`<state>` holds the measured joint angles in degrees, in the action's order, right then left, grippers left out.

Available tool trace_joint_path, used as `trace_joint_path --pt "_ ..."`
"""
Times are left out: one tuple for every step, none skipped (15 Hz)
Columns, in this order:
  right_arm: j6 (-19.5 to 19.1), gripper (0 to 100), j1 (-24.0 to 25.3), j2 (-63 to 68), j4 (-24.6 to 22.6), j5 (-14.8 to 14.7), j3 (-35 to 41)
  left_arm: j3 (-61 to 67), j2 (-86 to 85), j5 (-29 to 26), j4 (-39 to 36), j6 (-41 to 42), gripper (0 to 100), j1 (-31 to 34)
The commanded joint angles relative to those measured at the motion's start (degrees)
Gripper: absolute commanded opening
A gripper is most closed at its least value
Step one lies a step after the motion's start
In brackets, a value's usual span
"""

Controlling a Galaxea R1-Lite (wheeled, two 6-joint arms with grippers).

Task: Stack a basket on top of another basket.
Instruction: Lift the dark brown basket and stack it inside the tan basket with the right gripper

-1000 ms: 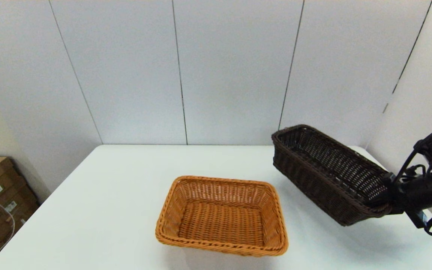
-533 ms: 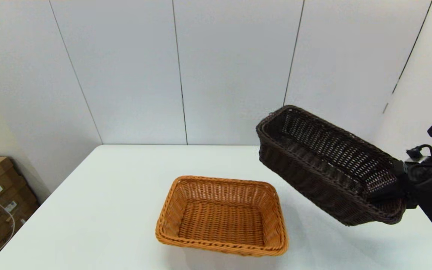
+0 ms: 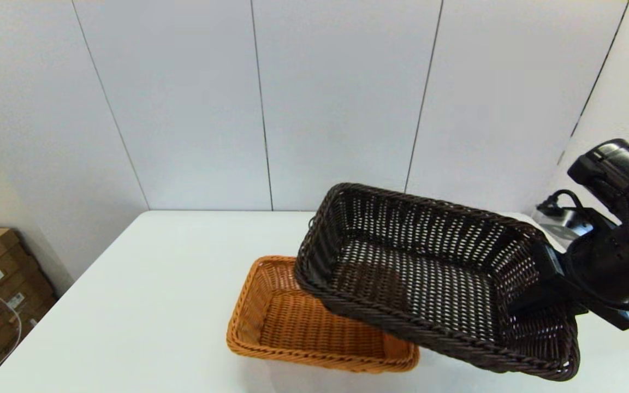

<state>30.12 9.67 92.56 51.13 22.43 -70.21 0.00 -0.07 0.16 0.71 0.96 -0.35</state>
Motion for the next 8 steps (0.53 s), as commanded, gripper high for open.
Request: trace_joint_path --pt "1.8 0 4.6 5.9 1.6 -0.5 -5.8 0.3 0.0 0.0 0.0 0.0 100 0.0" --pt "1.9 0 5.5 7.5 2.2 -1.1 -7.4 0.3 0.1 0.0 0.0 0.0 100 0.0" --pt "2.0 0 6.5 8.9 2.6 -1.4 -9.0 0.3 0.0 0.0 0.0 0.0 100 0.0" --pt "2.2 0 7.5 9.9 3.0 -1.4 -10.6 0.3 0.0 0.0 0.0 0.0 100 0.0" --pt "2.2 0 8.3 11.2 4.2 -1.5 -12.5 0.3 0.1 0.0 0.0 0.0 100 0.0" --pt "2.2 0 9.0 12.3 5.3 -1.5 -13.9 0.3 0.1 0.0 0.0 0.0 100 0.0" --pt "2.2 0 9.8 13.6 5.5 -1.8 -15.0 0.3 0.1 0.0 0.0 0.0 100 0.0" --pt "2.2 0 10.5 14.7 5.6 -2.0 -15.9 0.3 0.1 0.0 0.0 0.0 100 0.0"
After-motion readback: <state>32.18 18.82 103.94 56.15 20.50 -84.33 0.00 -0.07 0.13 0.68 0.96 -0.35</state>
